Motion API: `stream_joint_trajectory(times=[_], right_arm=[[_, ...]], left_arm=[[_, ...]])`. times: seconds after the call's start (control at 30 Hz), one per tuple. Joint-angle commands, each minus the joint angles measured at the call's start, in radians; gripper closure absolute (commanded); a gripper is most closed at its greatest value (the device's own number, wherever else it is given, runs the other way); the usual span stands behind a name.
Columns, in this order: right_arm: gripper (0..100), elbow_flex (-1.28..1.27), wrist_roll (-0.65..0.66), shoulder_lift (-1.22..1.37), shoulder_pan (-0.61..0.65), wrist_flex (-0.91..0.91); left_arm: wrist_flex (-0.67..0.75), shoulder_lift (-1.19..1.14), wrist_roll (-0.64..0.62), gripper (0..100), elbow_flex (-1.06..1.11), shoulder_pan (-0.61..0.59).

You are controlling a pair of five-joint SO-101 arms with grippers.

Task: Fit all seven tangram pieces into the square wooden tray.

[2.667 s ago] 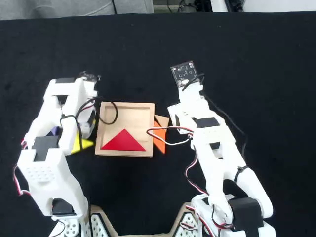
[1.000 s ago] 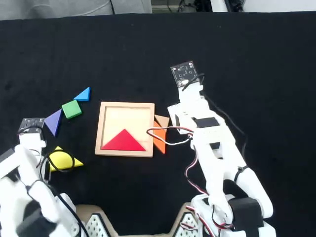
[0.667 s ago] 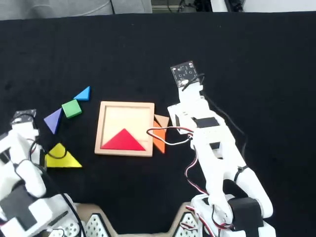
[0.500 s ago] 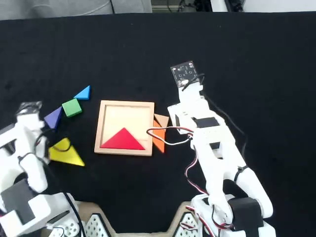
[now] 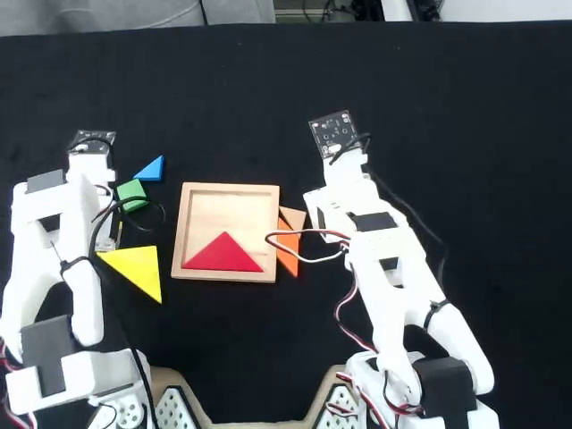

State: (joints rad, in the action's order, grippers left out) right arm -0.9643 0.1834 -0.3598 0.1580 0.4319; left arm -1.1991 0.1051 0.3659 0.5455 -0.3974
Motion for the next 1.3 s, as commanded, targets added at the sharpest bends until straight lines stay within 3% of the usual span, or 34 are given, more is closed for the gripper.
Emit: stream_joint_trajectory(times=[0.0, 0.27, 0.53, 0.67, 0.87, 1.07, 1.27], right_arm=[[98.1, 0.007, 0.012, -0.005, -0.006, -0.012], [98.2, 0.007, 0.012, -0.005, -0.006, -0.012], [98.2, 0.005, 0.012, -0.002, -0.003, -0.012], [98.2, 0.005, 0.012, -0.002, -0.003, -0.012], [98.1, 0.005, 0.012, -0.001, -0.003, -0.012], [98.1, 0.005, 0.012, -0.001, -0.003, -0.012], [98.1, 0.005, 0.012, -0.001, -0.003, -0.012]], left_arm=[[-0.086, 0.020, -0.002, 97, -0.025, -0.008], [-0.081, -0.008, 0.037, 97, 0.031, -0.050], [0.186, -0.078, 0.124, 97, 0.114, -0.216], [0.153, -0.117, 0.126, 97, 0.114, -0.162], [-0.052, -0.221, 0.121, 97, 0.028, -0.056], [-0.064, -0.330, 0.127, 97, -0.035, -0.096], [-0.051, -0.140, 0.147, 97, 0.004, -0.051]])
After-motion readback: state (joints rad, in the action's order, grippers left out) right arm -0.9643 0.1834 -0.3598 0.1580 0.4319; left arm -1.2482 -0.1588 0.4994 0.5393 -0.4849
